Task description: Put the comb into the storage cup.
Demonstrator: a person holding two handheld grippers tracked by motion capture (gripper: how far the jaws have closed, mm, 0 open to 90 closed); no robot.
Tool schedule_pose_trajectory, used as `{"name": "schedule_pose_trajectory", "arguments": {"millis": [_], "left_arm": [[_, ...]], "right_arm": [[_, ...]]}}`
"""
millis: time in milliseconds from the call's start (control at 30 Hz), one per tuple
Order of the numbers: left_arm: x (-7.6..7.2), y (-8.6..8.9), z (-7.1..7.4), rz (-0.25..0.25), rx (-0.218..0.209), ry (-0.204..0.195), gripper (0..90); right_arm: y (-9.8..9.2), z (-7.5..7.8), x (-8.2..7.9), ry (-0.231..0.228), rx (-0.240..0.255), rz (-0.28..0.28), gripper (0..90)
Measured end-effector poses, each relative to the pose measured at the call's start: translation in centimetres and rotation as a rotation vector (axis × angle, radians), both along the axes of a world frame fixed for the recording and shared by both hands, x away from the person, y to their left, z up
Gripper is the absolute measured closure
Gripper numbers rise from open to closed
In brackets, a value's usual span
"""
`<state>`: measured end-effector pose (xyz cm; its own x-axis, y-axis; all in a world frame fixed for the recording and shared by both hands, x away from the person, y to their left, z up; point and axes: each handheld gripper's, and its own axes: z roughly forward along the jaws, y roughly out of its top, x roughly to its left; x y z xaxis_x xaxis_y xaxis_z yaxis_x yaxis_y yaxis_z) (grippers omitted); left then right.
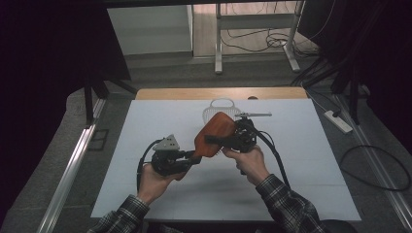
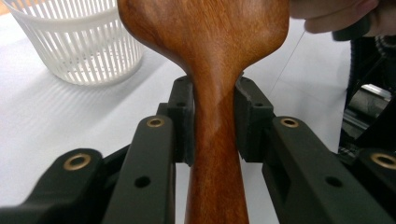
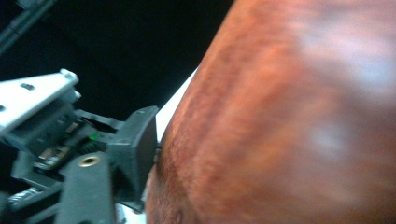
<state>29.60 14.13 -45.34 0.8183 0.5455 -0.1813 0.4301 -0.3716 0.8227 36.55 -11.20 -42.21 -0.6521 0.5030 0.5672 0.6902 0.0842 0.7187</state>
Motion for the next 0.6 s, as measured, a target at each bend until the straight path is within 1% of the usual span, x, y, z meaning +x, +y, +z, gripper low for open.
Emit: {"name": "schedule_pose_trajectory", "arguments": {"millis": [67, 133, 200, 300, 400, 433, 533, 600], "left_arm": [[0.08, -0.24, -0.15, -0.006, 0.017, 0.002, 71.1], [0.15, -0.58, -0.3, -0.011, 0.044, 0.0, 71.2], [0.24, -0.77, -0.44, -0.015, 0.055, 0.003, 71.1], [0.36, -0.84, -0.58, -0.022, 0.057, 0.008, 71.0], [0.45, -0.78, -0.67, -0.028, 0.056, 0.01, 70.9], [0.41, -0.78, -0.7, -0.025, 0.06, 0.003, 70.7], [0.4, -0.81, -0.7, -0.024, 0.066, -0.001, 69.6], [0.34, -0.86, -0.66, -0.024, 0.063, -0.009, 67.0]], "right_arm": [[-0.17, 0.03, -0.05, 0.011, 0.016, -0.003, 39.1], [-0.39, 0.13, -0.06, 0.02, 0.037, 0.004, 43.4], [-0.27, 0.28, -0.3, 0.008, 0.017, 0.002, 45.4], [-0.11, 0.4, -0.61, 0.013, 0.008, -0.006, 48.1], [0.01, 0.46, -0.79, 0.028, 0.016, -0.01, 51.2], [0.02, 0.46, -0.77, 0.037, 0.019, -0.006, 51.9], [0.05, 0.43, -0.69, 0.049, 0.022, -0.002, 52.9], [0.04, 0.44, -0.64, 0.055, 0.018, -0.001, 53.2]]}}
